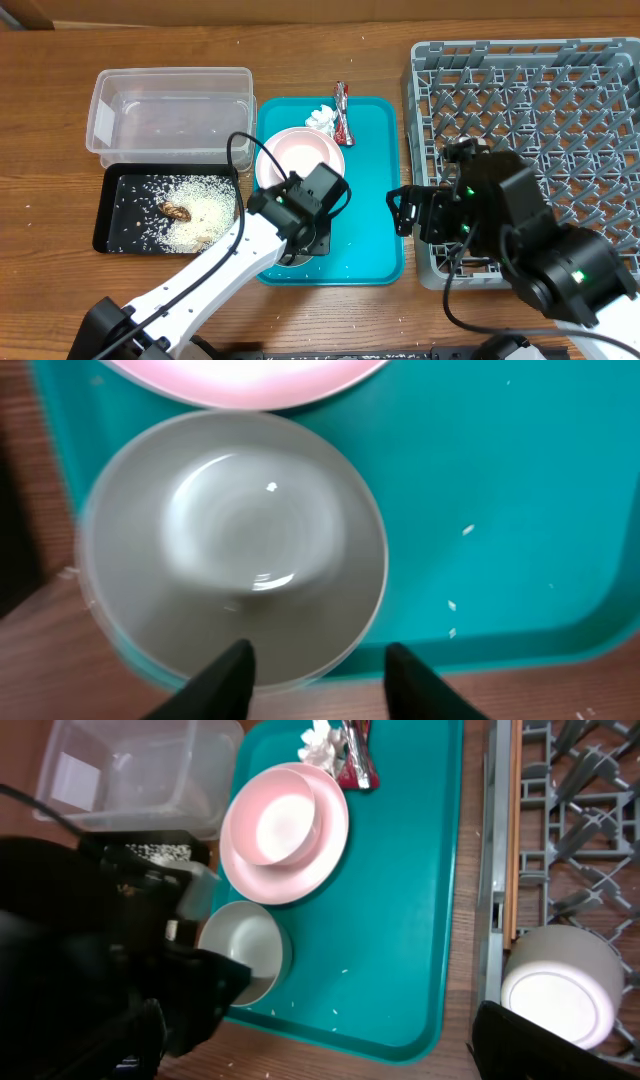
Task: Sort waste into correct bins and load items into the dishwasher
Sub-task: 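Return the empty white bowl to the teal tray with the left gripper, then grasp the empty white bowl with the right gripper and lift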
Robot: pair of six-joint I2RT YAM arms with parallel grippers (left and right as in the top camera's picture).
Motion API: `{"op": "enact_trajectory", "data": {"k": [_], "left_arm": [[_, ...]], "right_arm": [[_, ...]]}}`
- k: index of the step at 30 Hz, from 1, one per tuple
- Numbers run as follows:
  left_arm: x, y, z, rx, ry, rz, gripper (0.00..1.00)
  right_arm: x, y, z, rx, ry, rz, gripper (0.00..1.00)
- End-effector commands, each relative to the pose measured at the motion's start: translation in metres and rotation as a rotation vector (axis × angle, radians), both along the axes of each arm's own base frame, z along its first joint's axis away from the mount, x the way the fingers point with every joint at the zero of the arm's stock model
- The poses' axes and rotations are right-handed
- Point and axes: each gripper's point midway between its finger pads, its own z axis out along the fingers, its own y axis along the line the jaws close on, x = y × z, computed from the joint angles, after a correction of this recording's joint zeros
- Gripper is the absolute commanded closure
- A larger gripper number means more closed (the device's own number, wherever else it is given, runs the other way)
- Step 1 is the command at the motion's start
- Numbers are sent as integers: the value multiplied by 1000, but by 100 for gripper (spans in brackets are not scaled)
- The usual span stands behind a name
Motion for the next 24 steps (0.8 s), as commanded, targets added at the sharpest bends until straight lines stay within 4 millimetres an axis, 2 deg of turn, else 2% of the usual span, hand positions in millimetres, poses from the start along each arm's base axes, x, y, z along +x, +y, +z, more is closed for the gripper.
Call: {"op": "enact_trajectory", "data": {"k": [1, 4, 10, 11, 13, 14, 15, 16, 19, 21, 22, 24], "left_arm": [[19, 10, 57, -26, -112, 63, 49], [18, 36, 86, 0, -130, 131, 43], [5, 109, 138, 2, -184, 355, 41], [2, 119, 145, -6, -202, 390, 37], [-8, 140, 161, -27, -251, 469, 13], [-12, 149, 166, -36, -274, 502, 5], [-18, 157, 171, -43, -296, 532, 0], [-25, 165, 177, -48, -319, 564, 0], [-44, 180, 189, -65, -382, 623, 0], [-53, 184, 194, -72, -409, 637, 0], [-59, 185, 197, -81, -426, 637, 0], [-62, 185, 199, -89, -441, 638, 0]], "right_arm": [[10, 6, -9, -20, 32, -3, 1], [15, 16, -28, -39, 101, 20, 9], [5, 82, -76, -64, 238, 245, 18], [3, 92, -86, -80, 254, 271, 19], [0, 110, -108, -123, 281, 311, 21], [1, 115, -122, -163, 290, 319, 23], [3, 118, -134, -204, 293, 317, 25], [7, 118, -148, -254, 294, 308, 27], [19, 111, -185, -381, 306, 275, 30], [21, 112, -202, -410, 327, 294, 34], [18, 120, -214, -402, 348, 358, 40], [11, 138, -223, -348, 361, 480, 44]]}}
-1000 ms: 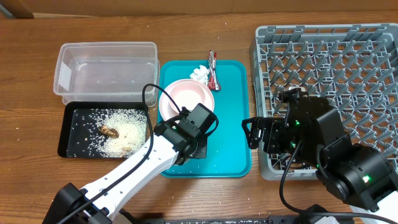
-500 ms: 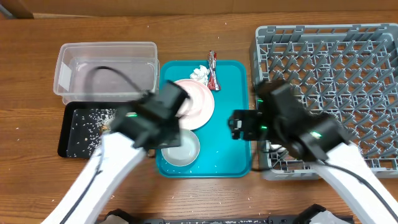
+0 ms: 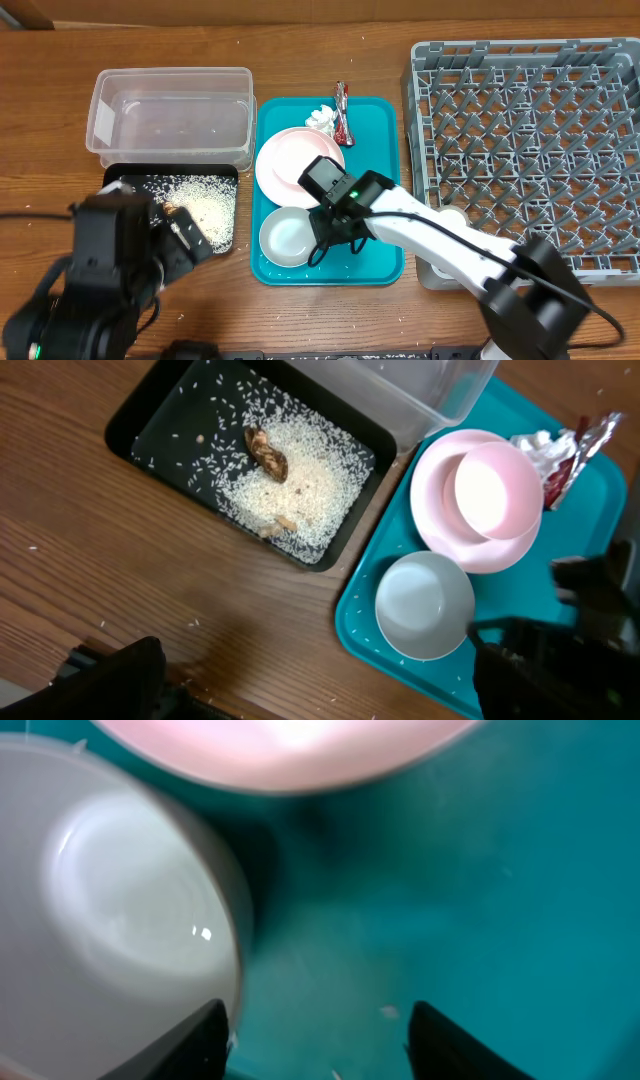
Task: Sort waste into correct bins and load items into the dishwasher
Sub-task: 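Grasp the empty white bowl with the right gripper and lift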
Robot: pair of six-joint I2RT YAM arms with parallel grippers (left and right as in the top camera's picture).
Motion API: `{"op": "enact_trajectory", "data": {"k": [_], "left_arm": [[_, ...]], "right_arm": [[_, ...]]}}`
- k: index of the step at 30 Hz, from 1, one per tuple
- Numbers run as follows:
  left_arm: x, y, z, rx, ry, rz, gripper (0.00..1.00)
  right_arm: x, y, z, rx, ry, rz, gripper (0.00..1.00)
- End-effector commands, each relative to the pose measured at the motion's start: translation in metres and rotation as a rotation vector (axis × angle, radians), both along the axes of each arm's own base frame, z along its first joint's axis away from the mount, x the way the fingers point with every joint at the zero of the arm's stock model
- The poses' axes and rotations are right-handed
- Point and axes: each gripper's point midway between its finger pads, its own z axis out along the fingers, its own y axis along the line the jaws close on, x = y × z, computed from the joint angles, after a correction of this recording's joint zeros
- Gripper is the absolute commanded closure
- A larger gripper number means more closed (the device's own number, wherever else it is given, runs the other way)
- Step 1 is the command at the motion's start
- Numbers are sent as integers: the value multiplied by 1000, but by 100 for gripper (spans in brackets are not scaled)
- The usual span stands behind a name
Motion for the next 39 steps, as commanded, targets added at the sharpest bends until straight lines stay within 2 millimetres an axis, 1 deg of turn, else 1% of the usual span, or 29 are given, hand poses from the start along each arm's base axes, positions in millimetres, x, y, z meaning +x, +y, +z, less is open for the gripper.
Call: {"op": "enact_trajectory", "data": {"k": [1, 4, 5, 6, 8, 9, 10, 11, 12, 13, 16, 18, 19, 22, 25, 26, 28, 33, 36, 39], "left_arm": [[-6, 4, 11, 1, -53, 18, 0], [-6, 4, 11, 1, -52, 19, 0], [-6, 4, 10, 1, -50, 18, 0], [-6, 4, 10, 1, -50, 18, 0], [-6, 4, 10, 1, -50, 18, 0], [-6, 4, 10, 1, -50, 18, 0], [-6, 4, 10, 1, -49, 18, 0], [-6, 4, 10, 1, -49, 18, 0], [-6, 4, 10, 1, -50, 19, 0], [-6, 4, 10, 0, -50, 19, 0], [-6, 4, 10, 1, -49, 18, 0], [-6, 4, 10, 1, -48, 18, 0], [-6, 4, 10, 1, -49, 18, 0], [-5, 4, 10, 1, -47, 18, 0], [-5, 4, 10, 1, -47, 18, 0], [-5, 4, 10, 1, -47, 18, 0], [-5, 4, 10, 1, -47, 18, 0], [-5, 4, 10, 1, -48, 18, 0], [-5, 4, 10, 1, -47, 18, 0], [-5, 4, 10, 1, -47, 18, 0]], "right_arm": [[-4, 25, -11, 86, 38, 171, 46], [-3, 29, -11, 102, 32, 177, 46], [-3, 29, -11, 103, 33, 177, 51], [-2, 28, -11, 100, 33, 175, 58], [3, 19, -13, 59, 18, 135, 78], [7, 13, -14, 30, 4, 105, 83], [14, 1, -13, -19, -20, 55, 89], [19, -7, -11, -52, -34, 18, 93], [22, -13, -8, -65, -39, 1, 94], [24, -15, -4, -66, -40, -7, 95], [29, -20, 20, -41, -62, -30, 96], [38, -29, 36, -56, -125, -84, 96], [43, -32, 47, -54, -168, -110, 96], [49, -29, 80, 21, -254, -117, 96], [48, -30, 101, 66, -297, -122, 96], [48, -31, 105, 68, -305, -124, 96], [50, -42, 111, 31, -339, -141, 96], [50, -59, 112, -48, -367, -164, 96], [59, -89, 122, -158, -455, -300, 96], [63, -107, 139, -197, -535, -375, 96]]}}
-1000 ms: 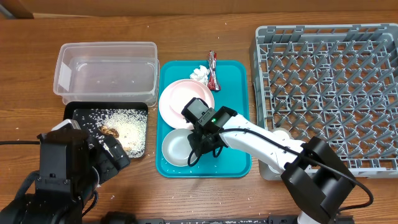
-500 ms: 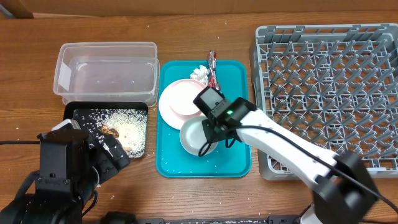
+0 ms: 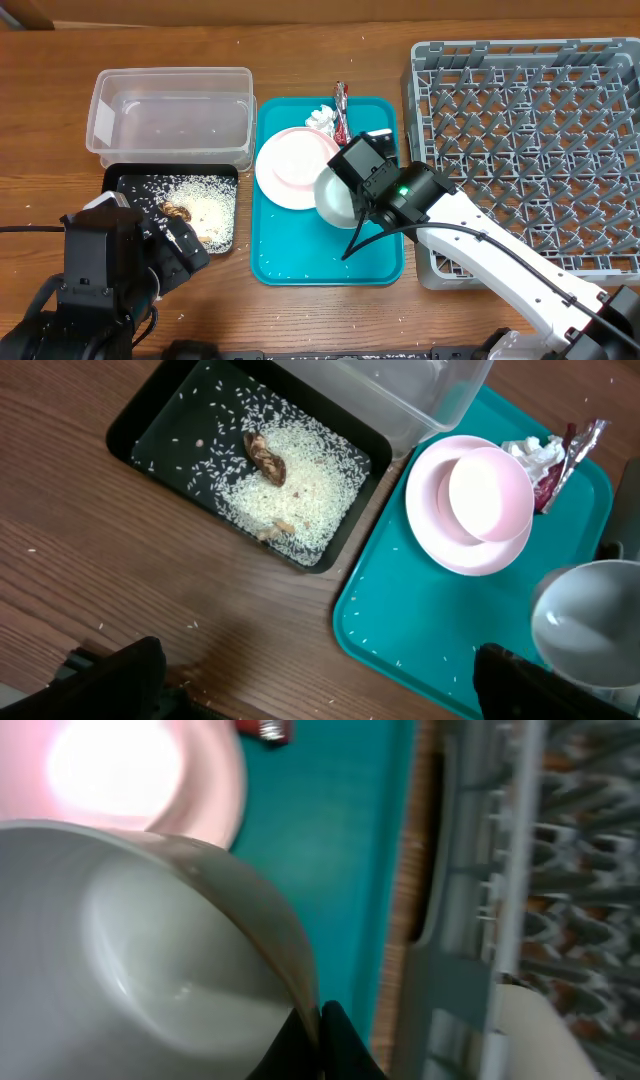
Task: Sort waste into correct bins and load items into the dishwasher
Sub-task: 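Grasp the empty white bowl with the right gripper and lift, then place the white bowl into the dish rack with the right gripper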
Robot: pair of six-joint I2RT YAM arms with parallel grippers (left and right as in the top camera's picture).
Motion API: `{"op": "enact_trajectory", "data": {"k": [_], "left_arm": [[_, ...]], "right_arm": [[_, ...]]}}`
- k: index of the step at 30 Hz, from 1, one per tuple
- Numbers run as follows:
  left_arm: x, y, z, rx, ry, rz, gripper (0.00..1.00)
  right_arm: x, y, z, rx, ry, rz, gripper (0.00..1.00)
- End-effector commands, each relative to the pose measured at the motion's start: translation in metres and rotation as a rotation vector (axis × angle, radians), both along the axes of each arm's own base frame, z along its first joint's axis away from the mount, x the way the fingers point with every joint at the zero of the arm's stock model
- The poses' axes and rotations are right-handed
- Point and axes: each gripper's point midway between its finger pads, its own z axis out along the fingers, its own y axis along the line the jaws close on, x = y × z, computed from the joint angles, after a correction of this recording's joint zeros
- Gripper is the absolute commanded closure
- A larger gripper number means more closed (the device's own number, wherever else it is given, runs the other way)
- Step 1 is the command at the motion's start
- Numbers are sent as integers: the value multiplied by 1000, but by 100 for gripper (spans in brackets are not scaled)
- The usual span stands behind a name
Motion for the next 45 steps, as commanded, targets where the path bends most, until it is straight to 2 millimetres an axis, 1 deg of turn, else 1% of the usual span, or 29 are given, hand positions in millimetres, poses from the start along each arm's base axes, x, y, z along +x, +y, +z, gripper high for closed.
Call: {"op": "enact_trajectory", "data": {"k": [1, 6, 9, 12, 13, 14, 17, 18, 19, 21, 22, 23, 25, 26, 28, 30, 31, 33, 34, 38, 40, 43, 45], "left_arm": [[1, 3, 5, 5, -15, 18, 0], [1, 3, 5, 5, -15, 18, 0], [1, 3, 5, 5, -15, 18, 0], [1, 3, 5, 5, -15, 18, 0], [1, 3, 5, 5, -15, 18, 0], [1, 3, 5, 5, -15, 18, 0], [1, 3, 5, 5, -15, 18, 0], [1, 3, 5, 5, -15, 18, 0], [1, 3, 5, 5, -15, 18, 0], [1, 3, 5, 5, -15, 18, 0], [1, 3, 5, 5, -15, 18, 0], [1, 3, 5, 5, -15, 18, 0], [1, 3, 5, 5, -15, 18, 0], [1, 3, 5, 5, -15, 18, 0], [1, 3, 5, 5, -15, 18, 0], [1, 3, 5, 5, -15, 18, 0], [1, 3, 5, 5, -15, 18, 0], [1, 3, 5, 5, -15, 18, 0], [1, 3, 5, 5, -15, 18, 0], [1, 3, 5, 5, -15, 18, 0], [1, 3, 5, 5, -15, 18, 0], [1, 3, 5, 5, -15, 18, 0], [1, 3, 5, 5, -15, 18, 0]], "right_arm": [[19, -31, 51, -26, -230, -163, 96], [15, -37, 82, 39, -309, -174, 96], [9, -35, 88, 83, -307, -161, 96], [10, -38, 90, 65, -319, -158, 96], [12, -42, 93, 45, -339, -171, 96], [16, -50, 98, 9, -377, -195, 96], [29, -83, 125, -130, -547, -311, 96], [35, -98, 138, -182, -623, -374, 96], [40, -121, 159, -256, -728, -479, 96], [43, -144, 173, -315, -797, -576, 96], [44, -156, 175, -340, -806, -615, 96], [45, -167, 175, -360, -800, -645, 96], [47, -194, 165, -402, -749, -700, 96], [48, -206, 158, -410, -717, -724, 96], [51, -231, 137, -402, -638, -781, 96], [54, -252, 122, -405, -596, -835, 96], [55, -270, 114, -425, -574, -885, 96], [56, -290, 104, -451, -541, -936, 96], [56, -301, 95, -463, -513, -962, 96], [61, -322, 62, -458, -407, -999, 96], [67, -332, 49, -477, -391, -1021, 96], [76, -351, 44, -601, -382, -1011, 96], [83, -358, 37, -673, -353, -977, 96]]}}
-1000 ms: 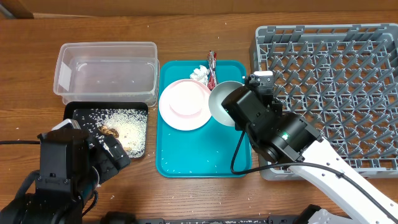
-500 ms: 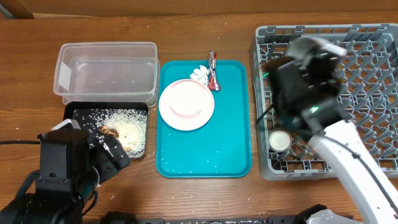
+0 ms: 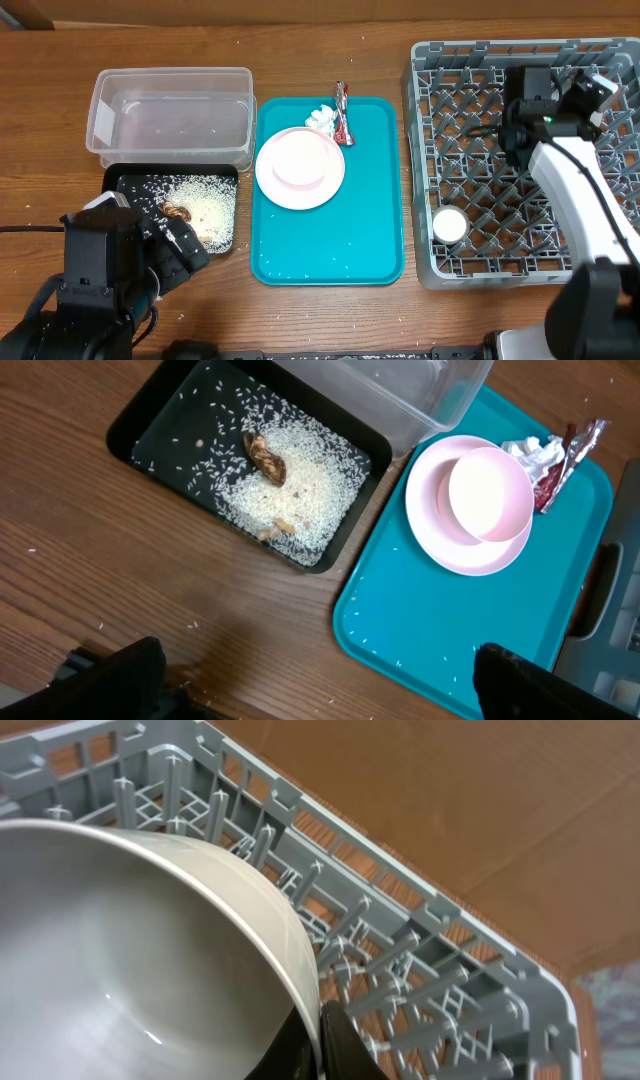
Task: Sort waste into correct bins and load items into the dishwasher
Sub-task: 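Place the white bowl into the dish rack with the right gripper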
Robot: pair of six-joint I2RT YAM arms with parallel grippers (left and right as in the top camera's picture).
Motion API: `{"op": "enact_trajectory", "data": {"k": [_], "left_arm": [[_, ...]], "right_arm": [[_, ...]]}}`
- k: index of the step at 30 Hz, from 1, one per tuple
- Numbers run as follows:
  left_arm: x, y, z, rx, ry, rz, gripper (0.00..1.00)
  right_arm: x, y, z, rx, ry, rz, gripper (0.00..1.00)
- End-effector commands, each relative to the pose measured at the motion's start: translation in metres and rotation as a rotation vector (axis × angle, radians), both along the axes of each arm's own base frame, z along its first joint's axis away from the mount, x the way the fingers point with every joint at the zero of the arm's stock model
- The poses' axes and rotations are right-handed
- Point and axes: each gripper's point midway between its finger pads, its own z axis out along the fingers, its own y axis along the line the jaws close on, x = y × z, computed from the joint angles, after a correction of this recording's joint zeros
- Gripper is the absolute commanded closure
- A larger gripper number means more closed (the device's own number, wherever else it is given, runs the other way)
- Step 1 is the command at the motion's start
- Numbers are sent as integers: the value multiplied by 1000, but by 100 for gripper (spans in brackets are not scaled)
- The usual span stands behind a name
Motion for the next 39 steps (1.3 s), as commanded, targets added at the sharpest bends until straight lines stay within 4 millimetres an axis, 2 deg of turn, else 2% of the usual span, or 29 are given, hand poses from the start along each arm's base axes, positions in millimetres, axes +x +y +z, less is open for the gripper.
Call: {"op": "enact_trajectory", "data": {"k": [1, 9, 16, 23, 25, 26, 28, 31, 35, 39], "left_arm": [[1, 3, 5, 5, -15, 18, 0], [1, 3, 5, 5, -15, 18, 0], [1, 3, 5, 5, -15, 18, 0], [1, 3, 5, 5, -15, 18, 0], [1, 3, 5, 5, -15, 18, 0], [1, 3, 5, 5, -15, 18, 0], [1, 3, 5, 5, -15, 18, 0], [1, 3, 5, 5, -15, 18, 0], [1, 3, 5, 5, -15, 18, 0], [1, 3, 5, 5, -15, 18, 0]], "right_arm": [[4, -14, -9, -95, 134, 5, 96], [9, -15, -30, -138, 218, 1, 96], [21, 12, -29, -155, 234, 82, 96], [24, 35, -33, -151, 263, 146, 96], [25, 43, -38, -133, 280, 174, 88], [24, 47, -39, -129, 292, 187, 70], [25, 54, -40, -126, 299, 209, 41], [29, 66, -36, -118, 275, 237, 33], [36, 90, -20, -72, 208, 310, 33], [41, 120, -2, 54, 114, 424, 33]]}}
